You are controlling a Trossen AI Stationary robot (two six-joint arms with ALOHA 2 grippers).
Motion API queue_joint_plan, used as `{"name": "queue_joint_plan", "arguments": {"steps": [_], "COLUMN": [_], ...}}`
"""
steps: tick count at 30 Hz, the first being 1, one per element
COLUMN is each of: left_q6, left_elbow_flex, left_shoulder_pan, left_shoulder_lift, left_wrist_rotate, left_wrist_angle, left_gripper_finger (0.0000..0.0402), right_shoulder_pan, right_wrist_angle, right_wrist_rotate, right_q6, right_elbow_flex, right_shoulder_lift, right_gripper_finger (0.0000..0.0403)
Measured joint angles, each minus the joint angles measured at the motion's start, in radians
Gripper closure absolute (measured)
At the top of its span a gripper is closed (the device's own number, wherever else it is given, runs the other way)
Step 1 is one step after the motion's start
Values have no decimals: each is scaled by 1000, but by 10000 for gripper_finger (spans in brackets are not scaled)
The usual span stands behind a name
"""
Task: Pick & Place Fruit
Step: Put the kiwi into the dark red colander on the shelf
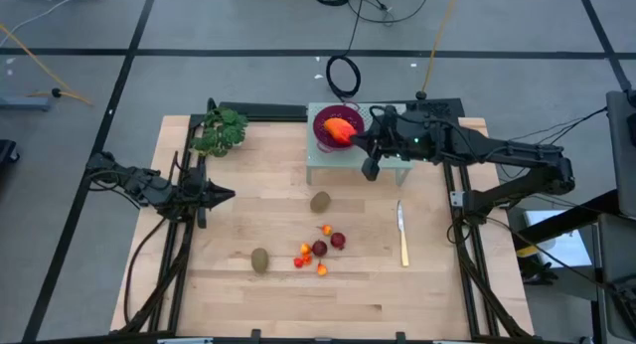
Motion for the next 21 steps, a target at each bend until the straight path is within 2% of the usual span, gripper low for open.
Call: {"name": "queue_joint_plan", "arguments": {"steps": [4,9,14,21], "left_q6": [-1,0,-3,1], "left_elbow_flex": [0,0,0,0], "left_shoulder_pan": [0,0,0,0], "left_shoulder_lift": [0,0,0,0], "left_wrist_rotate": [0,0,0,-4], "left_wrist_angle": [1,2,3,59], "left_gripper_finger": [380,380,380,380], "right_shoulder_pan": [21,27,26,26], "right_wrist_angle": [-36,-19,78,271], "right_wrist_rotate": [14,19,16,-114], "right_q6": [0,22,81,159], "right_elbow_flex": [-8,-100,-277,-533], "right_shoulder_lift": [1,-43,-158,-378], "right_gripper_finger": [400,400,399,399]}}
